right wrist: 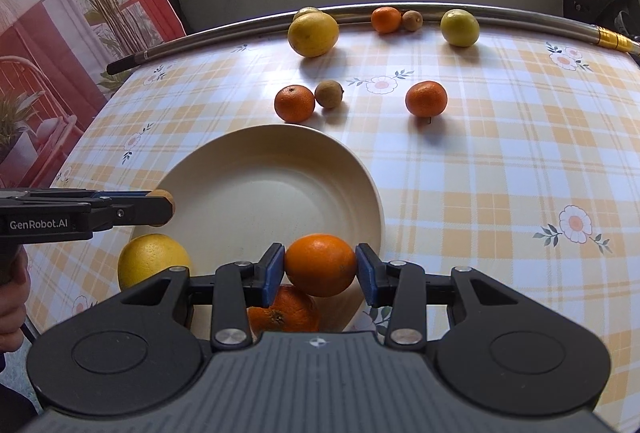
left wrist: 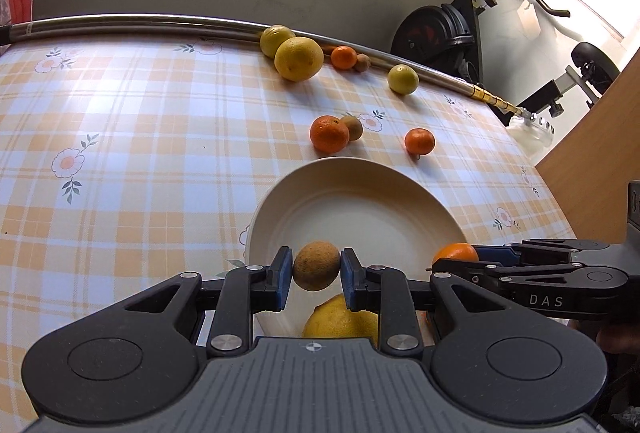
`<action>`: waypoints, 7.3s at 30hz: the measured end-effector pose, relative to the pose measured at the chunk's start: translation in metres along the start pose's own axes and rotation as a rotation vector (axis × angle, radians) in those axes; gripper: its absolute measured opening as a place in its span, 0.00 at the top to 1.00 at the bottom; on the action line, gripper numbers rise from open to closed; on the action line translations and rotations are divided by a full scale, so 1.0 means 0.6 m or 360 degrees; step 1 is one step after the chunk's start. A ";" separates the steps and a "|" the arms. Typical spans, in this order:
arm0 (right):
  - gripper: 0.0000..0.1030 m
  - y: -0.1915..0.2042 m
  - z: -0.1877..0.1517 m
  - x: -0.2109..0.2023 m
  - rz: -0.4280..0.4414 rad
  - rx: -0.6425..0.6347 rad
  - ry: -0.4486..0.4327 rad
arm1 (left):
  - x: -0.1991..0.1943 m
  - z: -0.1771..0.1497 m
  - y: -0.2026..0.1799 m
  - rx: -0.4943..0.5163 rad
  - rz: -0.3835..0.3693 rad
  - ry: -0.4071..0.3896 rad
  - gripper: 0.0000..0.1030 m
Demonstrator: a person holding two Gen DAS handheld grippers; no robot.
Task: Organize fruits
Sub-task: 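Carry the kiwi and orange toward the white plate with both tools, then lower the kiwi with the left tool while the right tool lowers the orange into the plate, then open both tools to release the kiwi and orange onto the plate, then move the right tool to an orange on the table while the left tool approaches another orange, then close the right tool on its orange while the left tool closes on another orange, then carry both oranges over the white plate with both tools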
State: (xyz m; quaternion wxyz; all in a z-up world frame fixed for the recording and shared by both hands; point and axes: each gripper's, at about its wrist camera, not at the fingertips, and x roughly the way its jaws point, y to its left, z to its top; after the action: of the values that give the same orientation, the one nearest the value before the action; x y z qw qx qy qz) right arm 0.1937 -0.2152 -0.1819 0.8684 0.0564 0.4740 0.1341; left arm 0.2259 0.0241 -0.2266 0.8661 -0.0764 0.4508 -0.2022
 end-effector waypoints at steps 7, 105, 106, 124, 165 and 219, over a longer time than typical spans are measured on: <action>0.60 0.003 -0.011 -0.004 0.0031 0.0054 0.0030 | 0.005 -0.004 -0.004 0.0018 -0.0012 0.0012 0.73; 0.56 -0.094 0.101 -0.084 -0.0176 0.0172 -0.0307 | -0.118 0.126 0.056 -0.0071 0.0244 -0.0375 0.73; 0.56 -0.095 0.104 -0.079 -0.0179 0.0163 -0.0304 | -0.115 0.129 0.054 -0.0067 0.0248 -0.0374 0.73; 0.56 -0.145 0.156 0.040 -0.0106 0.0134 -0.0187 | -0.023 0.177 0.034 -0.0050 0.0256 -0.0311 0.73; 0.64 -0.175 0.129 0.059 -0.0063 0.0282 -0.0185 | 0.143 0.175 -0.030 0.0014 0.0033 0.0039 0.62; 0.64 -0.048 0.038 -0.031 0.0066 0.0213 -0.0206 | -0.083 0.066 -0.013 -0.0034 0.0260 -0.0173 0.63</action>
State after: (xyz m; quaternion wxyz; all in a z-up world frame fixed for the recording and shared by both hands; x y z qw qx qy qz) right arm 0.2082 -0.2476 -0.1610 0.8886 0.1327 0.4234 0.1161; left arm 0.2304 0.0357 -0.1639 0.9020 -0.0592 0.4101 -0.1216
